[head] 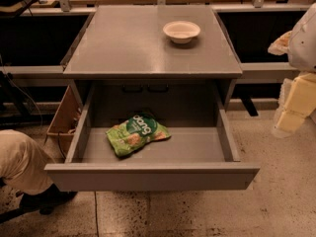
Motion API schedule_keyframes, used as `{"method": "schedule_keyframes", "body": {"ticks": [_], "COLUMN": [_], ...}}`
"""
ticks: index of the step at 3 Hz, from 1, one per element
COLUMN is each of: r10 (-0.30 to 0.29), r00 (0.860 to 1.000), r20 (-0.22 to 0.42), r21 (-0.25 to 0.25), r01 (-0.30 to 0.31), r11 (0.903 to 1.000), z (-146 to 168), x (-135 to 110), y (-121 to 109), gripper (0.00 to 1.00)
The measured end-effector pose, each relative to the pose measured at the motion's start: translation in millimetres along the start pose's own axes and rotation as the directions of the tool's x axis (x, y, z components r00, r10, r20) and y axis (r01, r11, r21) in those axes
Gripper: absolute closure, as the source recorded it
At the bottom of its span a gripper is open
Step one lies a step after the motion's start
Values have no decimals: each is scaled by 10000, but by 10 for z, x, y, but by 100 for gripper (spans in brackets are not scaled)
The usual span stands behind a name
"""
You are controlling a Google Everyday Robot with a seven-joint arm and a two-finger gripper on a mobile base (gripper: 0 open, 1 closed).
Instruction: Pick green rice chip bag from top drawer and place on counter
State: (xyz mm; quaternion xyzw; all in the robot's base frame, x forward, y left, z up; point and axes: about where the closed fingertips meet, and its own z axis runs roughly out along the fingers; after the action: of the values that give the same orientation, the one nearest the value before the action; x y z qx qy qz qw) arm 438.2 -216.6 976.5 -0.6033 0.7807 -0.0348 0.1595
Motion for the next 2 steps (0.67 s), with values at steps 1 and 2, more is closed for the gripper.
{"method": "schedule_keyframes", "body": {"ticks": [1, 2], "r10": [-1, -71], "r00": [10000, 9980], "r20": [4, 627], "r21": [-2, -359], "r01": [1, 94], "r11": [10000, 9993], "z": [2, 326], "x": [-1, -204], "y": [0, -15], "gripper": [0, 0]}}
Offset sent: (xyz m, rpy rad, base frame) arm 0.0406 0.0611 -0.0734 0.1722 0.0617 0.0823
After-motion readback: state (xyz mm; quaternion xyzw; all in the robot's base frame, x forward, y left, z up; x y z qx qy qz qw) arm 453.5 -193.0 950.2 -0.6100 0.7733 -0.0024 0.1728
